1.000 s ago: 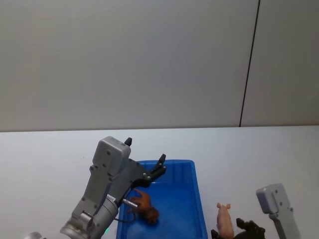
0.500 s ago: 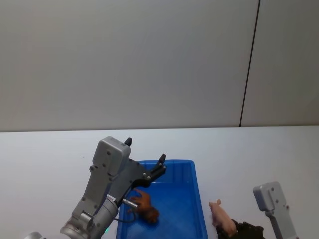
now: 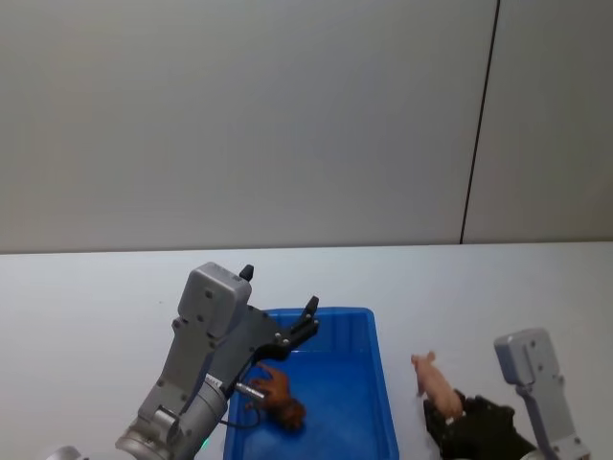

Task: Pick up the two dolls from the table and place them into the box.

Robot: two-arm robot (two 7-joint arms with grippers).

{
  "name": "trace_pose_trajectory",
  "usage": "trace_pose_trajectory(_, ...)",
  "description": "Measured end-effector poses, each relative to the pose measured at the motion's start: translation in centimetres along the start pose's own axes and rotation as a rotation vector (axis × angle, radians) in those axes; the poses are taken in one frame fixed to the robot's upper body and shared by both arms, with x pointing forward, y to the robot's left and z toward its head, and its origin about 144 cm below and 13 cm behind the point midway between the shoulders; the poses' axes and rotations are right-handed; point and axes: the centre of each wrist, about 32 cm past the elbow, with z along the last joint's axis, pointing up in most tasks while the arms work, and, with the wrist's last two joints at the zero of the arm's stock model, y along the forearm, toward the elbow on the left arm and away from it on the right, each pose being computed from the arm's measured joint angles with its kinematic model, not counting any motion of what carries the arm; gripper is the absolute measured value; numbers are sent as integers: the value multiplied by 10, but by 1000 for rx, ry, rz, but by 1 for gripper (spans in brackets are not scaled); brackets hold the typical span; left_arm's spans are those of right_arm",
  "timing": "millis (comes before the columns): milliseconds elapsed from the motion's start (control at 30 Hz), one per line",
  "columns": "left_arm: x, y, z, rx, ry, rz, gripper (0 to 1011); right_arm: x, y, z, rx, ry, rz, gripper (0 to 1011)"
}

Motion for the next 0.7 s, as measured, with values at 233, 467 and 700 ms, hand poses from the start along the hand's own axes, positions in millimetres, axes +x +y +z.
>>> trace_pose_trajectory(233, 0, 0, 0, 0, 0, 0, 1003, 0, 0, 14, 79, -21, -9, 380)
trace_pose_trajectory(467, 0, 0, 0, 0, 0, 0, 1003, -1, 4, 33, 149, -29, 37, 380)
trace_pose_trajectory(700, 0, 0, 0, 0, 0, 0, 1003, -5, 12, 51, 175, -19, 111, 380)
